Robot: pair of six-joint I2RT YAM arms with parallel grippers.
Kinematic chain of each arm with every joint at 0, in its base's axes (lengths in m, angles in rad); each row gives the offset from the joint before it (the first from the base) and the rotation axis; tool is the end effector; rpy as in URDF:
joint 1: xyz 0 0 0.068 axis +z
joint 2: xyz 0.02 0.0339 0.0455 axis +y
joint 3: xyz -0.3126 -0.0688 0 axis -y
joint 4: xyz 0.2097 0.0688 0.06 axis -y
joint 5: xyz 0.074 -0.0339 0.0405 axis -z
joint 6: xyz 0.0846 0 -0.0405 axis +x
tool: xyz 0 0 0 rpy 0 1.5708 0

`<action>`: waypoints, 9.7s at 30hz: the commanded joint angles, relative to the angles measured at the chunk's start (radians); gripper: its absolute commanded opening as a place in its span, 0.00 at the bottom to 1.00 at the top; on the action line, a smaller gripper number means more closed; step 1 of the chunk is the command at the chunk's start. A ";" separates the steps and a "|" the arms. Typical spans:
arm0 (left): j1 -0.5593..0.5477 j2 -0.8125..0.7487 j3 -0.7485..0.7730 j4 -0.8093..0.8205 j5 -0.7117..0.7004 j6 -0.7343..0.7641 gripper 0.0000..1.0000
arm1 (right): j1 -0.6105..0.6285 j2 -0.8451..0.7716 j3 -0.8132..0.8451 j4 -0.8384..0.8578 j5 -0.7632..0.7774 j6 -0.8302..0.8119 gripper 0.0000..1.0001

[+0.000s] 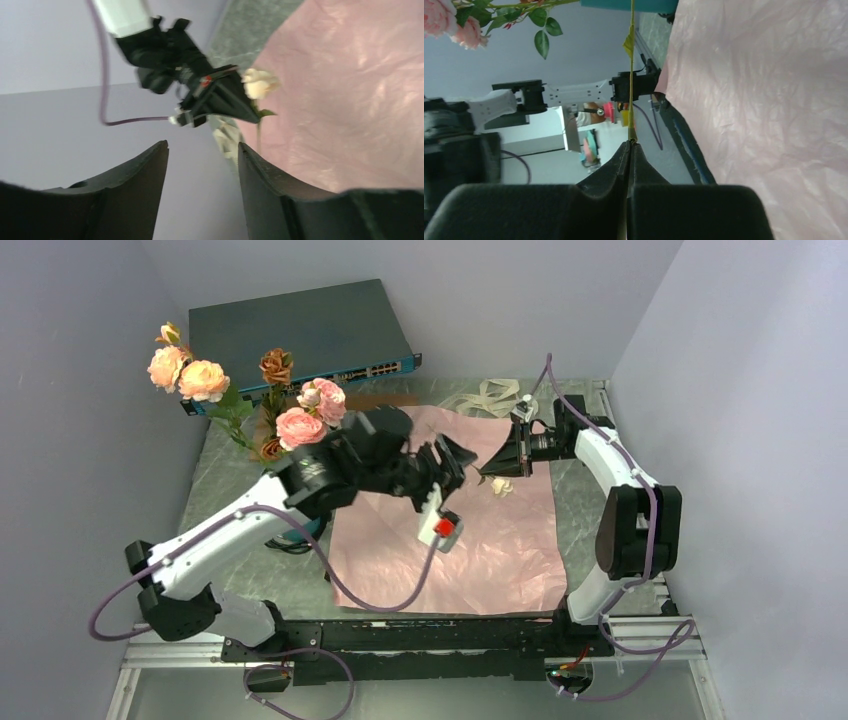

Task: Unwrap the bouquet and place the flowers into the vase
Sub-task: Pick up the fake flower from the wrapping paper, then insert the fake flower into the vase, then reset both arms

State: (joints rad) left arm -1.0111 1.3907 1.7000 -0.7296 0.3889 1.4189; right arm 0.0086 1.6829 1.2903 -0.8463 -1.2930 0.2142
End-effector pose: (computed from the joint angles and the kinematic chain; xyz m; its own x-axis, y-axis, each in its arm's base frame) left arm 0.1239 -0.2581 0.4799 0.9240 0.2480 -0.2911 0.3606 -0.3118 0.8790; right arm 0.3026 0.0840 0.3074 -0.9909 0.0498 -0.1251 -0.1075 0.2671 0.9577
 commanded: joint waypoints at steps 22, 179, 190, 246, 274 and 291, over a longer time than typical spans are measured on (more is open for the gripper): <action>-0.005 0.108 -0.348 0.426 -0.159 -0.323 0.40 | 0.003 -0.158 -0.231 0.158 -0.142 0.340 0.00; 1.439 -0.507 -0.697 0.109 0.469 -1.181 0.20 | -0.102 0.100 0.085 -0.185 0.171 -0.167 1.00; 1.438 -0.553 -0.647 -0.141 0.409 -1.003 0.43 | -0.102 0.110 0.099 -0.185 0.176 -0.160 1.00; 1.431 -0.374 -0.436 -0.140 0.428 -1.110 0.51 | -0.133 0.166 0.129 -0.249 0.170 -0.240 0.99; 1.434 -0.420 -0.164 -0.422 0.273 -1.279 0.99 | -0.162 -0.244 0.093 -0.091 0.339 -0.233 1.00; 1.433 -0.348 -0.070 -0.748 0.117 -0.993 1.00 | -0.162 -0.655 -0.170 0.115 0.574 -0.192 1.00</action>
State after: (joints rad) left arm 0.4236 1.0576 1.6421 -1.4208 0.5686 0.3260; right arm -0.1501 1.0729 1.1416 -0.7929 -0.7986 0.0273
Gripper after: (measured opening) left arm 0.994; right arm 0.997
